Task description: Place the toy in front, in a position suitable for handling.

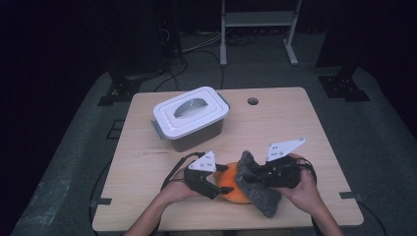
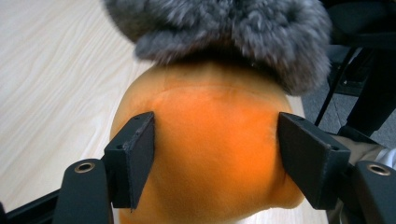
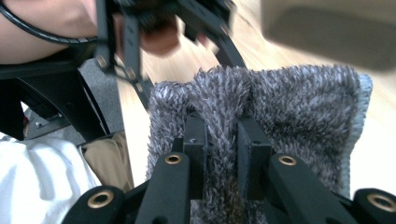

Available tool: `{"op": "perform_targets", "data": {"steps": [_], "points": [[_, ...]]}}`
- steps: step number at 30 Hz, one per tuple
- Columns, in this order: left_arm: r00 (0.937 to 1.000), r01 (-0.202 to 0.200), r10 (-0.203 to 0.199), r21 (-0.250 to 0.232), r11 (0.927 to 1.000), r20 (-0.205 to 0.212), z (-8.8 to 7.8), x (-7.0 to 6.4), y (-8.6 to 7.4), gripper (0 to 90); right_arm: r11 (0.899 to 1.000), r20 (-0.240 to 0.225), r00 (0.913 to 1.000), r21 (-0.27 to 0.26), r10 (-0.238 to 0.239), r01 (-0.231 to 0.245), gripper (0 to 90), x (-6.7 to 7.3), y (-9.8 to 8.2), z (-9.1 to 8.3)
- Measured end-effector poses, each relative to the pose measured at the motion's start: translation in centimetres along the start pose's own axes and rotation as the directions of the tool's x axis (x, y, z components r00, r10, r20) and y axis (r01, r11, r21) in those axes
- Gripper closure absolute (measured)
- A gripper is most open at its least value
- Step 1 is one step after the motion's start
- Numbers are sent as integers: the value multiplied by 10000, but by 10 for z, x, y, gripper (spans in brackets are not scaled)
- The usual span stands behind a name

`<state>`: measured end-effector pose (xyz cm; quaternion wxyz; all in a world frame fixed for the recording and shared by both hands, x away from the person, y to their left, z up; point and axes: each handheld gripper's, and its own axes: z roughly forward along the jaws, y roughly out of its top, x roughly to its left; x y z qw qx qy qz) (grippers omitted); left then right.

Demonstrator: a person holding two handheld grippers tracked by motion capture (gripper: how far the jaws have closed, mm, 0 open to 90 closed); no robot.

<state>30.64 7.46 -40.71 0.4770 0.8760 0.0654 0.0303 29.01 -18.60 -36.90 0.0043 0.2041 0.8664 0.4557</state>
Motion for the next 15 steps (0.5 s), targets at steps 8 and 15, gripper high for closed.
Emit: {"op": "perform_targets", "data": {"steps": [8, 15], "points": [[9984, 563, -565, 250, 9981, 81, 1, 3, -2, 143, 9990, 29, 10000, 436, -68, 67, 755, -4, -4, 14], [9958, 879, -890, 477, 9950, 215, 1, 6, -5, 225, 9979, 116, 9994, 557, 318, -324, 758, -11, -12, 6]]}}
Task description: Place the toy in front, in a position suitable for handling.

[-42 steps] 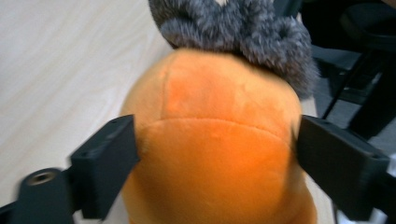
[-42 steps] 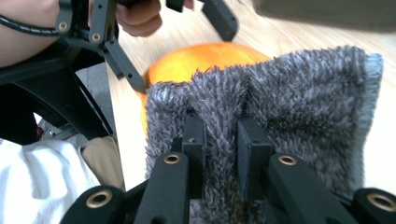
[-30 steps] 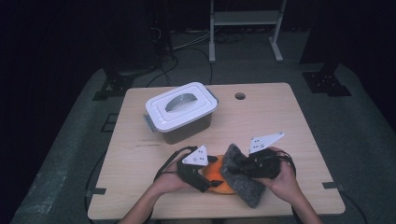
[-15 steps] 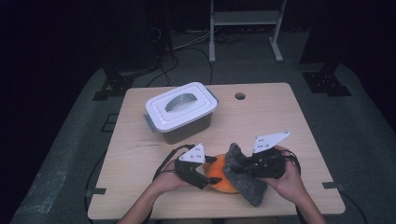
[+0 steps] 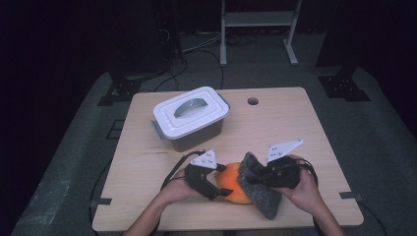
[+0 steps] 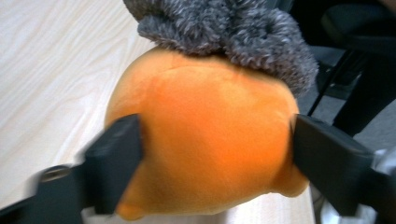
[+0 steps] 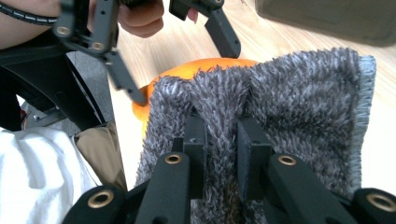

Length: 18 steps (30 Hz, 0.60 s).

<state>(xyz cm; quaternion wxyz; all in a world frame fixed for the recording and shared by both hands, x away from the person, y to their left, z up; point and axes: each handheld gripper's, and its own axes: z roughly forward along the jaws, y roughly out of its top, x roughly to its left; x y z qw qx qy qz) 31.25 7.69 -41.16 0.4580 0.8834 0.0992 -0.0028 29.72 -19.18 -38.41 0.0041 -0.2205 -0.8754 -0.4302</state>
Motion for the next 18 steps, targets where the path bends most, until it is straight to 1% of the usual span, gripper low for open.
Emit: {"op": "perform_targets", "data": {"steps": [1, 2, 3, 4, 6, 8, 10, 11, 12, 14, 15, 16, 18], "points": [[10000, -90, 90, 18, 10000, -36, 0, 0, 0, 252, 10000, -3, 10000, 8, -34, 34, 758, 1, 1, 0], [9995, -272, 271, -56, 9996, -179, -1, -2, 2, 286, 10000, 2, 10000, 11, -54, 54, 759, 2, 3, -1], [9991, -325, 320, -184, 9993, -277, -1, -3, 3, 311, 9998, 96, 9998, -28, -179, 179, 760, 5, 7, -3], [9989, -338, 328, -314, 9989, -324, -1, -4, 5, 325, 9995, 83, 9996, -161, -266, 267, 760, 8, 11, -5], [9981, -532, 517, -440, 9976, -344, 1, -8, 9, 324, 9978, -83, 9988, -457, -481, 477, 760, 15, 19, -8], [9970, -703, 685, -519, 9962, -361, 3, -12, 12, 307, 9966, -81, 9974, -395, -722, 718, 759, 21, 25, -6], [9960, -816, 799, -438, 9957, -412, 4, -13, 13, 280, 9965, -12, 9966, -107, -828, 828, 759, 22, 26, 0], [9960, -800, 781, -437, 9958, -430, 4, -14, 13, 264, 9971, -53, 9971, -11, -763, 763, 759, 21, 24, 3], [9962, -763, 745, -386, 9963, -447, 4, -13, 12, 228, 9976, -165, 9975, -29, -687, 687, 759, 18, 22, 5], [9976, -444, 428, -294, 9986, -551, 4, -11, 12, 124, 9988, -359, 9982, -101, -474, 470, 760, 13, 17, 5], [9984, -298, 284, -274, 9992, -492, 3, -10, 12, 88, 9990, -381, 9984, -133, -421, 417, 760, 11, 15, 4], [9987, -259, 249, -247, 9994, -436, 3, -9, 12, 84, 9994, -391, 9987, -138, -324, 319, 760, 10, 13, 2], [9997, -90, 87, -125, 9999, -222, 5, -7, 11, 84, 9995, -304, 9991, -87, -300, 297, 761, 8, 11, 0]]}}
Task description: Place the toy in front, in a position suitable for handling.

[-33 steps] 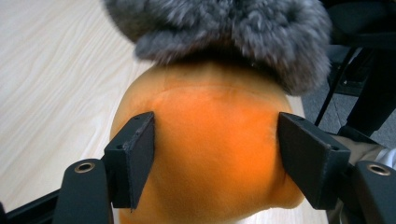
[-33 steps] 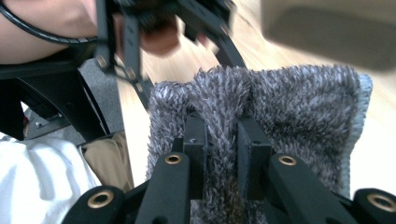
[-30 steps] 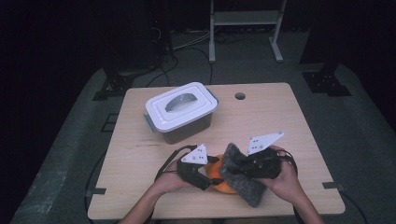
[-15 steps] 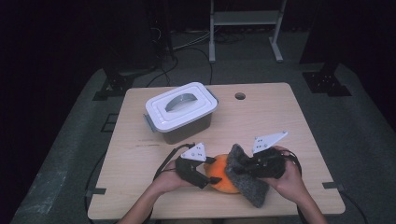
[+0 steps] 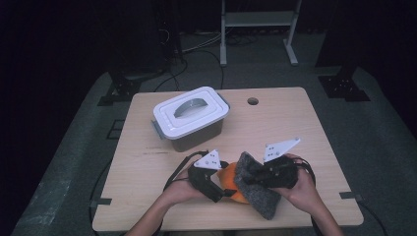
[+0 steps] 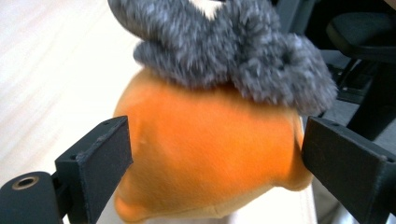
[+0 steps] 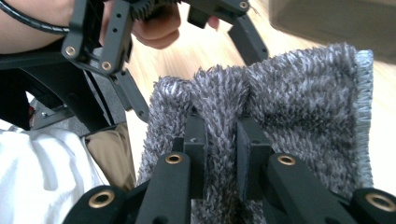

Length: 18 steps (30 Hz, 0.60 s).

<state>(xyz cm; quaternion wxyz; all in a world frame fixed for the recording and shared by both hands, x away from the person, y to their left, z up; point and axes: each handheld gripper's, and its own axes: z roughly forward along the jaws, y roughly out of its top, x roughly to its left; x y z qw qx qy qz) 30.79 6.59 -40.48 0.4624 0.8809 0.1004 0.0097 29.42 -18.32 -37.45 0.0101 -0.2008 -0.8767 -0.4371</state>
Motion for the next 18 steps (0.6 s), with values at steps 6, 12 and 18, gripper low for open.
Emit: {"op": "perform_targets", "data": {"steps": [6, 12, 18], "points": [[9988, -497, 496, -204, 9986, -52, -1, -5, 2, 229, 9998, 393, 9992, 181, -104, 97, 757, 4, 3, -3], [9974, -711, 711, -22, 9975, 61, 1, -6, -1, 225, 9979, 293, 9979, 323, -570, 561, 757, 14, 13, 1], [9973, -734, 730, 375, 9966, 125, -4, 0, -11, 225, 9990, 400, 9992, 430, 56, -73, 757, -5, -4, -1]]}}
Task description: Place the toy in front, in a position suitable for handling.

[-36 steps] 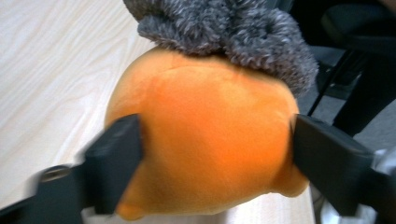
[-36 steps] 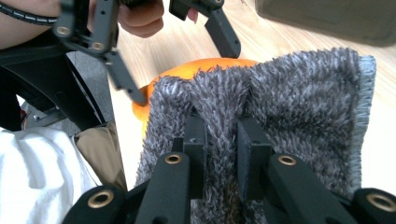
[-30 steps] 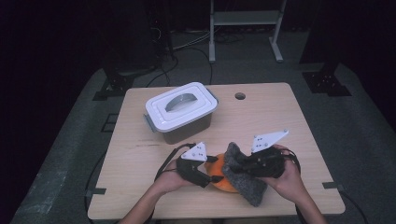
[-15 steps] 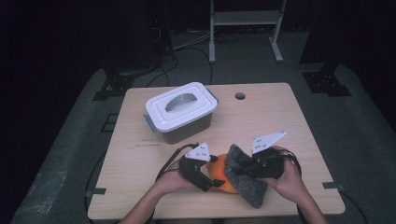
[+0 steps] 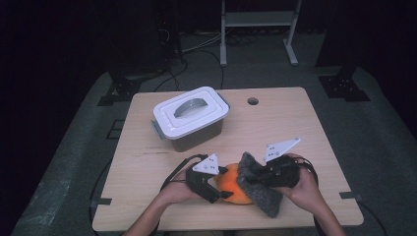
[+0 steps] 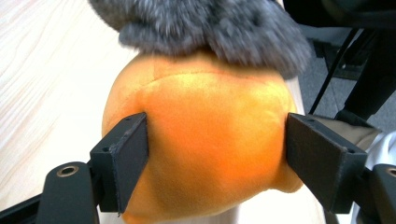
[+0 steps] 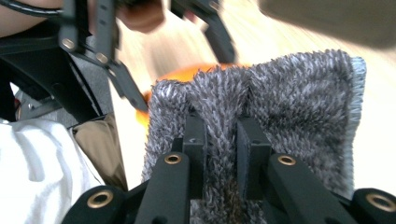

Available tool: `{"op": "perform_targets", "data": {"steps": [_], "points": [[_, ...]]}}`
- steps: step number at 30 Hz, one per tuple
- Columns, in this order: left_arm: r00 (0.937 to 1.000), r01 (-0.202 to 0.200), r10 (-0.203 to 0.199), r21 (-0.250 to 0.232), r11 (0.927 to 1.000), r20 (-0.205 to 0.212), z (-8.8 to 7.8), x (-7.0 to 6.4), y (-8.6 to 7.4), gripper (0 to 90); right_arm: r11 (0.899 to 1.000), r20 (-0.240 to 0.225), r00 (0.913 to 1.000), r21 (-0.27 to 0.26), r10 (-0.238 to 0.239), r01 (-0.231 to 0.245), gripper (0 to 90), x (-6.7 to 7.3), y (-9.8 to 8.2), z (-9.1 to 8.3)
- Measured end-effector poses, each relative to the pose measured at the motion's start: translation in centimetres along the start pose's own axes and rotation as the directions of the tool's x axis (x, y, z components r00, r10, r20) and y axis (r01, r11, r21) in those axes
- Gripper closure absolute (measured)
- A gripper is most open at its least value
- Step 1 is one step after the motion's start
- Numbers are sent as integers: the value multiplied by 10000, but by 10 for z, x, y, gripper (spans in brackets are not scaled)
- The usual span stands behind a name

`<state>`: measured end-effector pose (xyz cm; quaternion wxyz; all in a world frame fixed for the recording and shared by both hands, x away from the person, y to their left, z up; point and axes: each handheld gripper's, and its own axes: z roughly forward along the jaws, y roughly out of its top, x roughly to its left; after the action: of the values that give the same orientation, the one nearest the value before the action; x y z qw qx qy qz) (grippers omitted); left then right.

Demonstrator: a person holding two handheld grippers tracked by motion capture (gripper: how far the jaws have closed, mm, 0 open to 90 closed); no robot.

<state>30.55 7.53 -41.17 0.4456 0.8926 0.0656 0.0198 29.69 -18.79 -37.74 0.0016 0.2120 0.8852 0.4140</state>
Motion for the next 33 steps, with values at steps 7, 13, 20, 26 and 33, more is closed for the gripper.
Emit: {"op": "perform_targets", "data": {"steps": [7, 13, 20, 26, 33], "points": [[9989, 317, -350, -972, 9948, -321, 5, 0, 10, 107, 9979, -584, 9975, -488, 397, -426, 755, -6, -8, 2], [9989, 46, -69, -482, 9988, -470, 10, -1, 3, 209, 9997, -539, 9985, -215, 129, -141, 752, 0, -3, 10], [9988, 478, -480, -428, 9979, -35, 0, 9, -7, 202, 9946, -532, 9938, -292, 975, -991, 752, -18, -24, 5], [9989, 243, -265, -582, 9980, -375, 9, 4, 1, 133, 9974, -423, 9971, -331, 630, -644, 752, -12, -16, 8], [9989, 427, -431, -226, 9988, -180, 8, 7, -5, 217, 9950, -557, 9942, -356, 916, -937, 753, -21, -26, 8]]}}
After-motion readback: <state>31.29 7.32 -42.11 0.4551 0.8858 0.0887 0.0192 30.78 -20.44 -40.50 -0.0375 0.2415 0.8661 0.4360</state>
